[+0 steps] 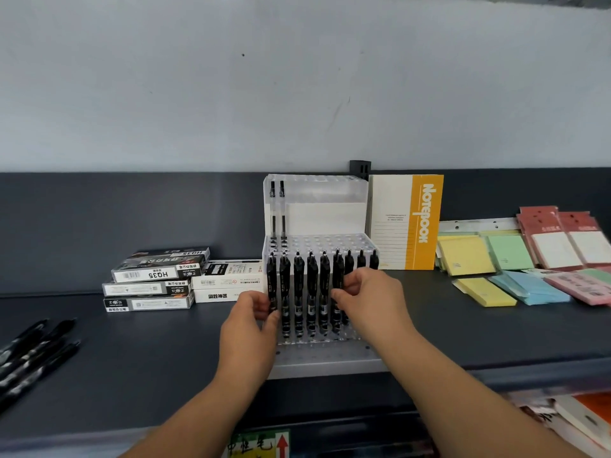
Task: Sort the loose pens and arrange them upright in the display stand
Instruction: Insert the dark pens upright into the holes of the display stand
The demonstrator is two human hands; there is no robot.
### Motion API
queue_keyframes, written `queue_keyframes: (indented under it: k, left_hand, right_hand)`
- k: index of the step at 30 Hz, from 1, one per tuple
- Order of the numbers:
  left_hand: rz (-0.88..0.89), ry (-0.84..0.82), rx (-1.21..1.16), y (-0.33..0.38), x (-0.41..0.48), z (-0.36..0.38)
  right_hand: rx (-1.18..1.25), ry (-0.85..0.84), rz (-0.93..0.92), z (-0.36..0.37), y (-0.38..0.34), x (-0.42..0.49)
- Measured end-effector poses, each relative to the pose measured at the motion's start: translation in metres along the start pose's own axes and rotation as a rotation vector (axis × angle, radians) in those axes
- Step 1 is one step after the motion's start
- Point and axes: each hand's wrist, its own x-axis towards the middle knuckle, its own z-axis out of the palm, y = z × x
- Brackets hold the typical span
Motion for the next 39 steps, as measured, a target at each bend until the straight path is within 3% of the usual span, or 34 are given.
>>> queue_keyframes:
  k: [5,8,12,16,21,27,34,39]
  left_hand:
    - [0.005,-0.014,0.001,-0.003,0.001,-0.002]
    - [0.017,-0.02,-0.03,-0.006,0.002,-0.007]
    - [0.076,0.017,0.014,-0.014,0.008,-0.035]
    - [0.119,0.048,0.2,-0.037,0.025,-0.089]
    - [0.145,0.012,0.512,-0.082,0.044,-0.17]
    - [0.082,-0.04,0.838,-0.135,0.061,-0.273]
    - [-0.193,-0.209,0.669,-0.188,0.078,-0.341]
    - [-0.25,-0.325,0.605,-0.193,0.095,-0.339]
  right_hand:
    - [0.052,0.039,0.037,0.001,0.001,-0.011]
    - [0.074,0.119,-0.054,0.005,-0.013,-0.023]
    - [0.098,0.088,-0.178,0.023,-0.054,-0.039]
    - [0.077,-0.009,-0.282,0.065,-0.102,-0.049]
    - [-0.163,-0.228,-0.396,0.125,-0.156,-0.06]
    - [-0.321,-0.441,-0.392,0.203,-0.204,-0.07]
    - [-0.288,-0.525,-0.259,0.271,-0.239,-0.086]
    - [-0.269,-0.51,-0.17,0.295,-0.256,-0.086]
